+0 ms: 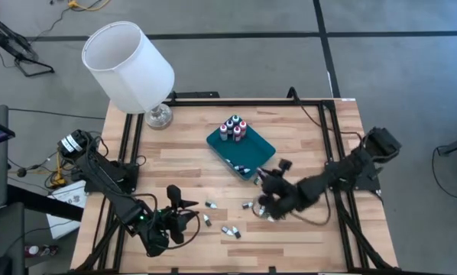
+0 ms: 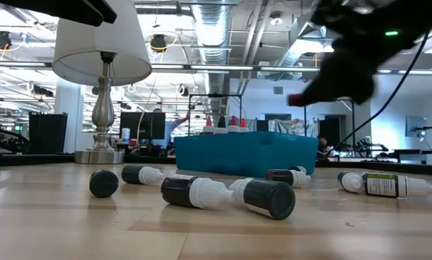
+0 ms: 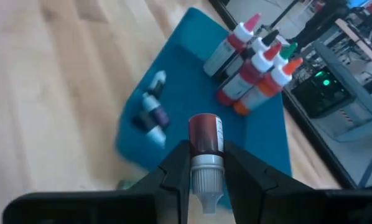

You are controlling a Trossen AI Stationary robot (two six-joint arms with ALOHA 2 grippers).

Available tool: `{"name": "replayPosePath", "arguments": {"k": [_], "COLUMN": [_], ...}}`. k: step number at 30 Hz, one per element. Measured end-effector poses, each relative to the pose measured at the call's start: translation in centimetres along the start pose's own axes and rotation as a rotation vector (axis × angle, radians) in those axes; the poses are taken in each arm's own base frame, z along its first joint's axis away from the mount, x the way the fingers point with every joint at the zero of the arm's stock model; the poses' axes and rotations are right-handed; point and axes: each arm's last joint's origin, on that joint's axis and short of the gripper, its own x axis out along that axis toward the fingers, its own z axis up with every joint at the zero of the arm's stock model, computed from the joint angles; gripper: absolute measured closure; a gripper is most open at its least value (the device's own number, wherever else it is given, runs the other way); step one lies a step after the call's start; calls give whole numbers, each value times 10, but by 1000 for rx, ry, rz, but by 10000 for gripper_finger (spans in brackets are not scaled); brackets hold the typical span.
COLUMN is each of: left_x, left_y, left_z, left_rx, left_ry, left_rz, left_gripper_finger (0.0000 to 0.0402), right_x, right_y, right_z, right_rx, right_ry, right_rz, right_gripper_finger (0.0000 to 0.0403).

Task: Pick & Place food coloring
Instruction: Put the small red food coloring bottle into the blue bin

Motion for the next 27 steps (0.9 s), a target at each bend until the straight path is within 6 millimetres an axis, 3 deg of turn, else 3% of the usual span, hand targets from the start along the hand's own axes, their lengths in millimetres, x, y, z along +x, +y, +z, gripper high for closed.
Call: {"name": "replayPosePath", "arguments": {"k": [6, 13, 20, 27], "left_x": [0, 0, 2, 11], "left_y": [1, 1, 4, 11], "left_z": [0, 0, 0, 0], "left_rx": [-17, -44, -85, -166], "left_ry": [-5, -5, -12, 7], "left_rz": [20, 30, 83, 108], "left_gripper_finger": [253, 253, 253, 253], "right_x": [40, 84, 106, 115], "right_y": [-29, -61, -82, -92], "right_z": [25, 31, 35, 36], "right_rx": [-15, -16, 38, 89], "right_ry": [21, 78, 58, 45], "right_rz": [54, 176, 309, 427], "right_gripper_finger": [330, 330, 329, 314]}}
